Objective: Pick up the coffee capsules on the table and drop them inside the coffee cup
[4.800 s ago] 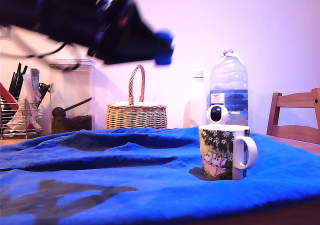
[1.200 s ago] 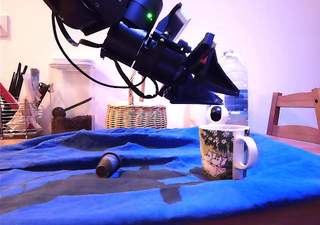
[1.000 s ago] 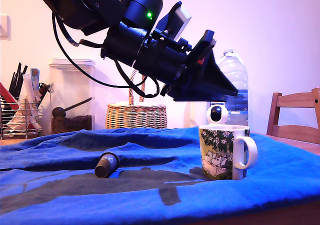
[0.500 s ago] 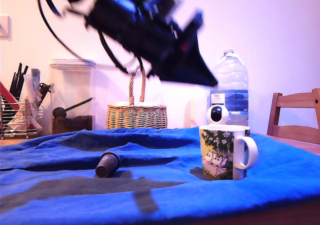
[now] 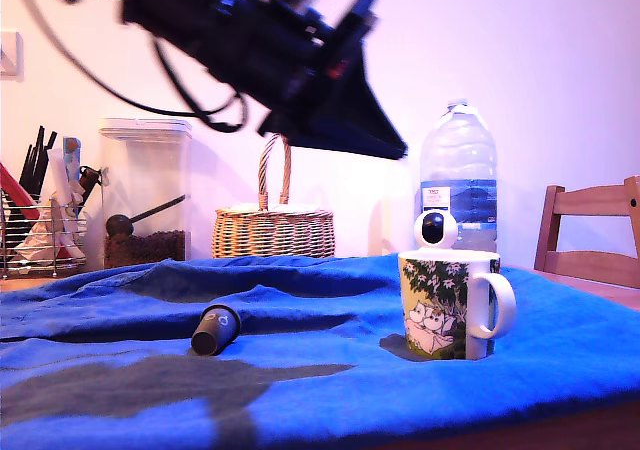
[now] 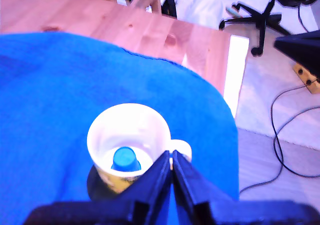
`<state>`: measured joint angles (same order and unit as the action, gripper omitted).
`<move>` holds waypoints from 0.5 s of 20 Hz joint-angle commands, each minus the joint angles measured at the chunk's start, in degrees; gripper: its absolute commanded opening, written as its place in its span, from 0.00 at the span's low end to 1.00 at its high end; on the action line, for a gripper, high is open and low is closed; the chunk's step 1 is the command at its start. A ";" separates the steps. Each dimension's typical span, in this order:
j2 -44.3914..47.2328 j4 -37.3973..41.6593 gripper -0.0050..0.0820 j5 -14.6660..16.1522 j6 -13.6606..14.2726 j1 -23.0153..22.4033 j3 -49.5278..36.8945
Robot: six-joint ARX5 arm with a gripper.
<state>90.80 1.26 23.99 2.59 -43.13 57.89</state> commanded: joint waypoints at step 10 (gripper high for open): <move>-11.89 5.01 0.04 -2.51 -1.27 3.78 -16.00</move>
<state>79.81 5.45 21.45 1.61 -39.92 43.33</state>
